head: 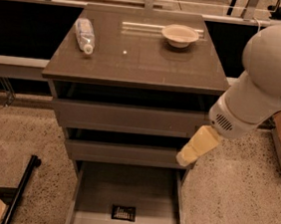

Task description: Pick rxbar chocolate from bottom drawer and place on counter

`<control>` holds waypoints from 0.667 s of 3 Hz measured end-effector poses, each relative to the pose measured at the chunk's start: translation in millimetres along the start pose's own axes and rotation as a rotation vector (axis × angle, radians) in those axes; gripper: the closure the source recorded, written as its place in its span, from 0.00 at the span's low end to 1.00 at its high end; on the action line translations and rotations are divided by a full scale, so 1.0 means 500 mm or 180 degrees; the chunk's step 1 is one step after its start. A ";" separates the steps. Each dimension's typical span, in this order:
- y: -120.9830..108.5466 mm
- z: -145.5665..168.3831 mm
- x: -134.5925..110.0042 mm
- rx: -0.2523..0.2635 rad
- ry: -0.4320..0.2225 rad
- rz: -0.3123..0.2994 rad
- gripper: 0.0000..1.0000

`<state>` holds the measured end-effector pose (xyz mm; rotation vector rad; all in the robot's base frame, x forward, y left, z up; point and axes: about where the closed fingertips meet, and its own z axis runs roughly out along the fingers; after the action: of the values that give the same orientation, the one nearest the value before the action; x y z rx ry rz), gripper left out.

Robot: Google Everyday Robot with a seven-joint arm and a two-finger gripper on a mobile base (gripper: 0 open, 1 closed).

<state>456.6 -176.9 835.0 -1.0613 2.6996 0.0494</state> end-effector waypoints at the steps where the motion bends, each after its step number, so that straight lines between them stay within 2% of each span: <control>1: -0.017 0.094 -0.006 -0.0105 0.0102 0.0445 0.00; 2: -0.016 0.099 -0.005 -0.0120 0.0115 0.0515 0.00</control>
Offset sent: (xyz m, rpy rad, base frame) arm 0.0140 0.0014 -0.0356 0.0253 0.0491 -0.1072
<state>474.0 -175.2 787.9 -0.8594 2.8220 0.1107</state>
